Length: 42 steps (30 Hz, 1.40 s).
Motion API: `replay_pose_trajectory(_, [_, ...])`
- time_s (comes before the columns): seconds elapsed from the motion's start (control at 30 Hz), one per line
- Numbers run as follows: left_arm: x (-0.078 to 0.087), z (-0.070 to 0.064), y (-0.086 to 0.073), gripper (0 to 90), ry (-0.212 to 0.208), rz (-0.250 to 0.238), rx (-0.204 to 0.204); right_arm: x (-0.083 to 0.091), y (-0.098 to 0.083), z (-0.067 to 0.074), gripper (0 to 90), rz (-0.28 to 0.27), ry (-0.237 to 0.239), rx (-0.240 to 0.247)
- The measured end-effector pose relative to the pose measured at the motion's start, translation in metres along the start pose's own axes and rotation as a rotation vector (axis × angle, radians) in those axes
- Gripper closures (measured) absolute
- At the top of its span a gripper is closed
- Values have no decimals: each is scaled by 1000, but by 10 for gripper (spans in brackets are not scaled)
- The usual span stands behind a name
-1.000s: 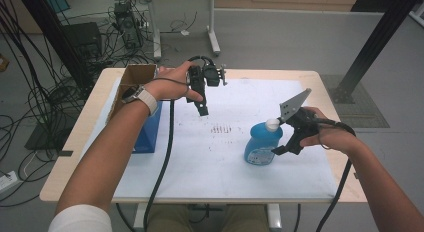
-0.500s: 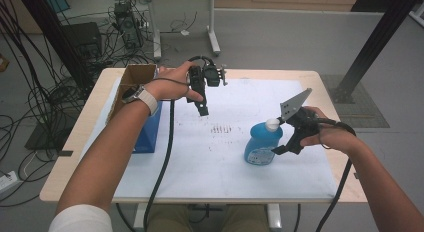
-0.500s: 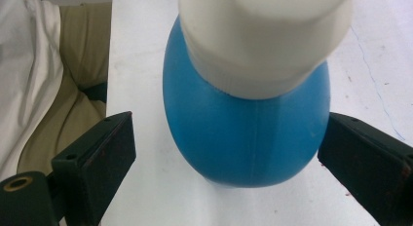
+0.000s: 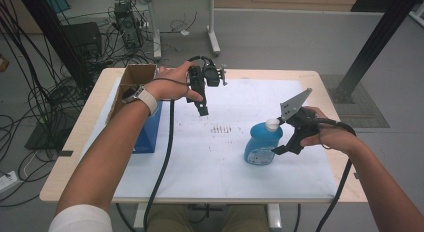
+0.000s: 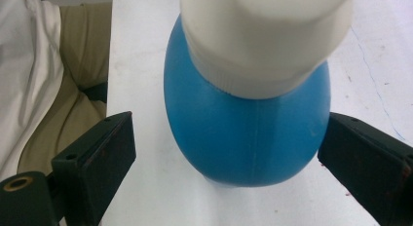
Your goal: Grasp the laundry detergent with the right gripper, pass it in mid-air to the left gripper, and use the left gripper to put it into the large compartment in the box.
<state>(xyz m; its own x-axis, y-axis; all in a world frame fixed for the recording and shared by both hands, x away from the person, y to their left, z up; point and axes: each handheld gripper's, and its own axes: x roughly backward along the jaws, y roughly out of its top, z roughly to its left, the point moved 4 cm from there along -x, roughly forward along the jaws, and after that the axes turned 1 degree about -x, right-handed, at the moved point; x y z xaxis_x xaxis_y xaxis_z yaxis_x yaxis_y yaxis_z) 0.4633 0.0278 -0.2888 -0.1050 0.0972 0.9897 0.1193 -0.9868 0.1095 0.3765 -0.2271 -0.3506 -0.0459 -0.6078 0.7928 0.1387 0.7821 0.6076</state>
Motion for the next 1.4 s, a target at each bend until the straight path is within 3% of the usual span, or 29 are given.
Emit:
replay_pose_trajectory(0.8, [-1, 0, -1, 100, 1, -4, 6, 0, 1, 1, 65, -4, -8, 2])
replay_pose_trajectory(1.4, [-4, -1, -2, 100, -4, -5, 10, -10, -7, -1, 61, -57, -37, -18])
